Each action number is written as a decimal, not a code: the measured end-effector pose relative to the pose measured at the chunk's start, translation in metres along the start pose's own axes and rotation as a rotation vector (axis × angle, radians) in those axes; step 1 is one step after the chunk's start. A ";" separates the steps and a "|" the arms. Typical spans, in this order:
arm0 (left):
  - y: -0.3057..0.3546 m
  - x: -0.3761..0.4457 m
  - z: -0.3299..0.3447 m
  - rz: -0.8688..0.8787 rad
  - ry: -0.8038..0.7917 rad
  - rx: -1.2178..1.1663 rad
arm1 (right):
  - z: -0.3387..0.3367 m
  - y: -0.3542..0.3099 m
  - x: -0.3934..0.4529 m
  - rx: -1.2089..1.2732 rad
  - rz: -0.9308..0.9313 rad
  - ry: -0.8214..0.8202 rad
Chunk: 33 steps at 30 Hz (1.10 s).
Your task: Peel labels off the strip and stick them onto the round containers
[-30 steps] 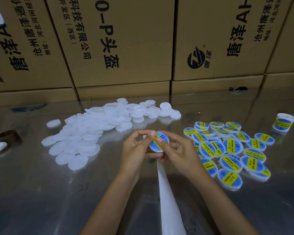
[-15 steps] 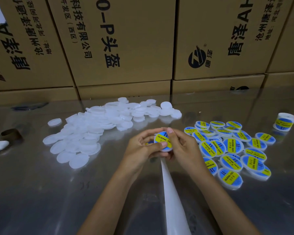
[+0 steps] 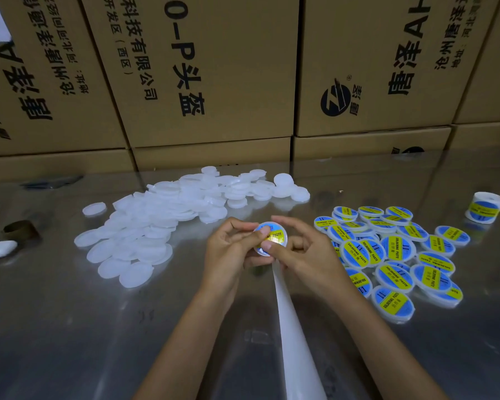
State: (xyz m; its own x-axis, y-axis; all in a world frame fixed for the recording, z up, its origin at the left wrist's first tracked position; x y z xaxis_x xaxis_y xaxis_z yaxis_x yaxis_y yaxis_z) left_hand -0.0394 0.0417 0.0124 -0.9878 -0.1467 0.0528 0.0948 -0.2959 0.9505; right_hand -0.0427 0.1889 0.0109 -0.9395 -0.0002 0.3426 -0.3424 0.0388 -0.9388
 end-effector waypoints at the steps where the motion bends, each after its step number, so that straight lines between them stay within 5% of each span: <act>1: 0.001 -0.001 0.001 0.002 0.001 0.008 | 0.001 -0.001 0.000 -0.003 -0.011 -0.005; 22: 0.001 -0.003 0.017 0.031 -0.204 0.071 | -0.012 -0.003 0.000 0.016 -0.061 0.145; 33: 0.003 -0.001 0.002 0.023 0.006 -0.018 | 0.001 0.000 0.000 0.054 0.006 -0.039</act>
State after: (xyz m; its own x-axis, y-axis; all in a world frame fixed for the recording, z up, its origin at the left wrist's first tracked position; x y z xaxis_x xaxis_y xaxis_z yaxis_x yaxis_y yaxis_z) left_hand -0.0386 0.0430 0.0157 -0.9845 -0.1593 0.0727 0.1198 -0.3097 0.9432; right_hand -0.0431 0.1877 0.0113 -0.9409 -0.0393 0.3363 -0.3360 -0.0152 -0.9417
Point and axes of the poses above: each hand's wrist, its own x-axis towards the middle knuckle, its own z-axis out of the palm, y = z × x, the point moved 6 cm from there along x, towards the middle knuckle, and after that the axes turned 5 degrees about y, right-handed, at the moved point
